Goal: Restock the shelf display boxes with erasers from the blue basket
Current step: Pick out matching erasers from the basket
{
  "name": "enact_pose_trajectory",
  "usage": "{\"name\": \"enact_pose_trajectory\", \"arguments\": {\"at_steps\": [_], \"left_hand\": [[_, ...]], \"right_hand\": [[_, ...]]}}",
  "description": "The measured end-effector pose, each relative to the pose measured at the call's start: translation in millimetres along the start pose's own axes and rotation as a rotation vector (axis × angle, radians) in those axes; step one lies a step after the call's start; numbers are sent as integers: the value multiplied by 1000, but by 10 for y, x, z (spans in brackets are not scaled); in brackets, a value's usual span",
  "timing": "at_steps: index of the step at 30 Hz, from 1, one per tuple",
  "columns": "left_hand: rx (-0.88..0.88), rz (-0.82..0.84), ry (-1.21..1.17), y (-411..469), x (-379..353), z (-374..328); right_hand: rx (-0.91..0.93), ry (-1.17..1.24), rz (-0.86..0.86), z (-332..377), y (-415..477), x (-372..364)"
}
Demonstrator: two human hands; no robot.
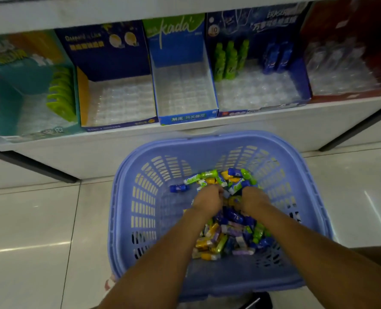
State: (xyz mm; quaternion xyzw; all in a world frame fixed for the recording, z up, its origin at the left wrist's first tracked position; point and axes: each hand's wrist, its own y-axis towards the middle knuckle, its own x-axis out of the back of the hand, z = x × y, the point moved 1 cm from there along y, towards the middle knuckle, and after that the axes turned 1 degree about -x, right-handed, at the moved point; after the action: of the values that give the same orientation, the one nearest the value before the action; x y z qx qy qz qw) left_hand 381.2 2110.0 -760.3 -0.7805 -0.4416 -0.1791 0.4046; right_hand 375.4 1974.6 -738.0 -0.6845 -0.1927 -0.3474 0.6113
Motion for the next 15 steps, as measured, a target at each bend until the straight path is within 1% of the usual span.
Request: {"name": "enact_pose_trajectory", "arguments": {"at_steps": [2,4,6,8,10,12,15], "left_hand": [[-6,-6,16,144,8,-57],[-20,11,75,262,-19,-135],[-51,27,92,350,-81,-203],[-48,58,101,400,-170,-246],[-23,61,141,427,-249,-269],[-3,48,174,445,-272,-285],[5,51,144,434,-179,-339]], "right_hand": [[-40,141,61,-99,33,119],[-80,337,53,-209,47,276],[-70,566,21,-297,45,433],[-13,813,4,-338,1,579],[84,1037,2,-358,-87,702],[164,1179,21,-373,-191,793],[234,1286,64,-405,-306,902]]}}
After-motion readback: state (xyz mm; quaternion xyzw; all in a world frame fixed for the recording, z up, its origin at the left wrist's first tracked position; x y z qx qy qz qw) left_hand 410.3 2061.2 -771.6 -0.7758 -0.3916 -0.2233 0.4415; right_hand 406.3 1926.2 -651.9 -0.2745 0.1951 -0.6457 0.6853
